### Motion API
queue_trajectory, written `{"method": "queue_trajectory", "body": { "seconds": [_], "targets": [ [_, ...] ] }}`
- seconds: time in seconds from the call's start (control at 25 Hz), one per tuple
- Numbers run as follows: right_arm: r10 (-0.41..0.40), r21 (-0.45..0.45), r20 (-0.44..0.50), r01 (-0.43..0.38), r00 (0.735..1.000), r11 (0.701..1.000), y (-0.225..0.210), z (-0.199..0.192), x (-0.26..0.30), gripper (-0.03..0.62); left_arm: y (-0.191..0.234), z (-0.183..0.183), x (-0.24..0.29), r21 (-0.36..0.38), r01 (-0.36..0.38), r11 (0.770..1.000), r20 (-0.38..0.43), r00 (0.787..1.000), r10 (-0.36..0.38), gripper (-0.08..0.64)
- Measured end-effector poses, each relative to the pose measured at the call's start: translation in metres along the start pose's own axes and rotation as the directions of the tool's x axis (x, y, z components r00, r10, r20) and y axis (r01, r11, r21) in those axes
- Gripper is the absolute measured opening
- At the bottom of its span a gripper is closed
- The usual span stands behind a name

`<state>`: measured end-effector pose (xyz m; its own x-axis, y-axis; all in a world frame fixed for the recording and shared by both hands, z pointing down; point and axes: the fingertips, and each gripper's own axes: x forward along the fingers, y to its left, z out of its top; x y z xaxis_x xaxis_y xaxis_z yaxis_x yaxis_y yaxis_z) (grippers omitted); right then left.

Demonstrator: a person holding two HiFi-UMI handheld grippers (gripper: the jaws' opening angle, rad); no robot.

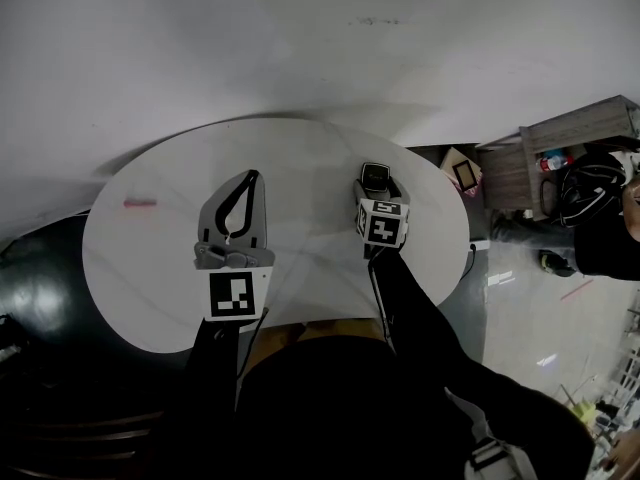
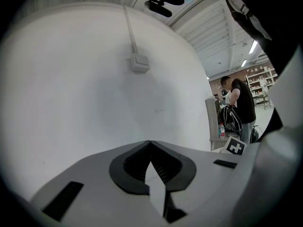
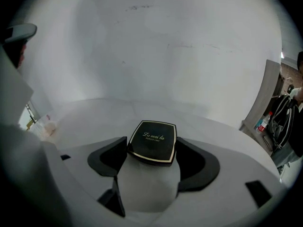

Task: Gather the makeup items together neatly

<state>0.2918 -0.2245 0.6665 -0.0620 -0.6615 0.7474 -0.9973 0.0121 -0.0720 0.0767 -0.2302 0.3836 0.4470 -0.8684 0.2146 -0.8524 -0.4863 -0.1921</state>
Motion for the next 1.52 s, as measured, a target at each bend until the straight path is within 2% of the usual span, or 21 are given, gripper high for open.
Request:
{"method": "queue_trajectory", "body": {
  "seconds": [0.2,0.4,0.64,0.96,1.16,1.36,1.52],
  "targets": [
    [0.040,-0.031,0.055,-0.038,0.998,0.999,0.017,0.013,-0.015,0.341,0.004,0.001,-0.007,-0.002,-0.004,1.000,0.015,1.000,0.004,0.015],
    [0.097,-0.066,0.089,-0.092,0.991,0.994,0.054,0.022,-0.029,0.341,0.016,-0.001,-0.027,0.011,-0.023,1.000,0.025,0.999,0.023,0.015],
    [0.187,-0.130,0.097,-0.174,0.978,0.976,0.113,0.022,-0.038,0.341,0.041,-0.008,-0.053,-0.003,-0.072,0.997,0.027,0.997,0.072,0.015],
    [0.283,-0.190,0.063,-0.267,0.957,0.945,0.188,0.008,-0.036,0.341,0.084,-0.023,-0.099,-0.004,-0.157,0.988,0.005,0.988,0.157,0.015],
    [0.297,-0.204,0.019,-0.287,0.955,0.936,0.217,-0.007,-0.017,0.339,0.109,-0.037,-0.127,-0.006,-0.210,0.978,-0.018,0.978,0.210,0.015],
    [0.272,-0.193,-0.034,-0.273,0.962,0.942,0.228,-0.022,-0.001,0.333,0.128,-0.050,-0.147,-0.004,-0.242,0.970,-0.044,0.969,0.242,0.015],
    [0.254,-0.195,-0.040,-0.257,0.966,0.947,0.233,-0.026,0.003,0.333,0.138,-0.058,-0.153,-0.009,-0.250,0.968,-0.047,0.967,0.250,0.015]
  ]
}}
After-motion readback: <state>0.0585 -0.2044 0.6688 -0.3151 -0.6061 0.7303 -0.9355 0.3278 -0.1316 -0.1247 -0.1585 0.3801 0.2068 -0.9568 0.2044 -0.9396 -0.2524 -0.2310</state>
